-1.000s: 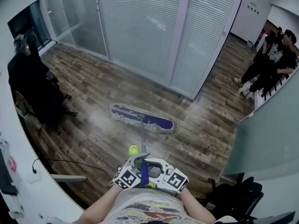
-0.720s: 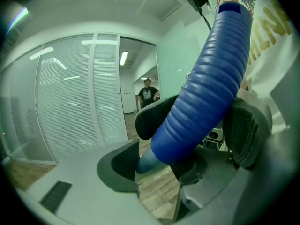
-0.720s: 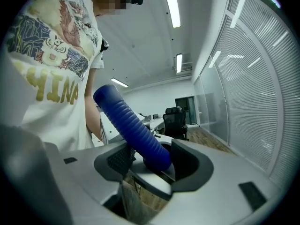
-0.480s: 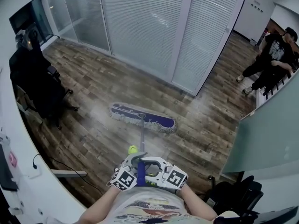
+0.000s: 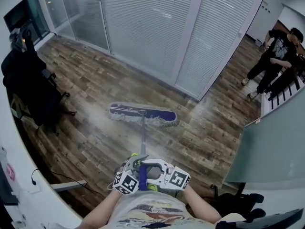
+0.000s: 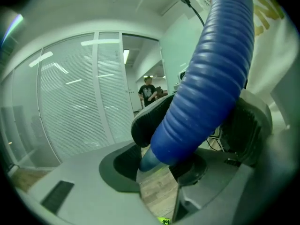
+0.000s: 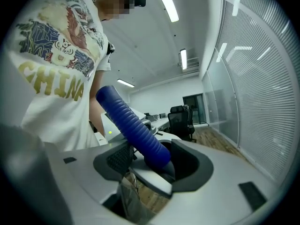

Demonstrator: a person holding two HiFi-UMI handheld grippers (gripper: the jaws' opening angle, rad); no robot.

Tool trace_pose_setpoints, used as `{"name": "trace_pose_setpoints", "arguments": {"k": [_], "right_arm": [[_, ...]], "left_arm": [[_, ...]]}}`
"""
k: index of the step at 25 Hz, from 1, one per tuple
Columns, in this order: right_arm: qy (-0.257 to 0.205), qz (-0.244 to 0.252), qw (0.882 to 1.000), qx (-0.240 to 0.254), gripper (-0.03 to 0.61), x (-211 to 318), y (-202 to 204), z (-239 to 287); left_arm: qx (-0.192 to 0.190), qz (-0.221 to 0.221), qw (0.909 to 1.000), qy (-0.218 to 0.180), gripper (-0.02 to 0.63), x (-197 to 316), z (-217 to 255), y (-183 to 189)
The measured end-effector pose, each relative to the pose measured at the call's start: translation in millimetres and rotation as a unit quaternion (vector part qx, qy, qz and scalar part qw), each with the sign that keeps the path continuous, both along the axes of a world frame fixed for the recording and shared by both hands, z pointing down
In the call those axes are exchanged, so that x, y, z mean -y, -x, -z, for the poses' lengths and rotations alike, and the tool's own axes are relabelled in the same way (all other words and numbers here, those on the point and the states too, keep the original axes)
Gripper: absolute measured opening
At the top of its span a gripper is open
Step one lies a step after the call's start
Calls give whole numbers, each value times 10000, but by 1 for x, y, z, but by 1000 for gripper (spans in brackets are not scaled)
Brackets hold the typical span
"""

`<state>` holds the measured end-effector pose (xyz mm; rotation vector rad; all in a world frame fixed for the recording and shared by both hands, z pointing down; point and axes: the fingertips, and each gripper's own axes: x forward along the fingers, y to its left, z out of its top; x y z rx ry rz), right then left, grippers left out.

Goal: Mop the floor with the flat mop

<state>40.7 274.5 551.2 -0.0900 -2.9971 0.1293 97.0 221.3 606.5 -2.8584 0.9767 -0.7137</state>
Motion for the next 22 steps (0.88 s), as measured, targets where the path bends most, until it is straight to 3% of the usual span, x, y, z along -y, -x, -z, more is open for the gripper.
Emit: {"name": "trace_pose_setpoints", "arguments": {"k": [12,22], "right_arm": [[-4,-360,9992,149,235,227,95,20],[102,-325,9994,60,236,382,133,-1]], "left_arm": [[-147,-113,9998,-58,137,226,18,92],[-134,-75,9998,-79,137,382,0,131]]}}
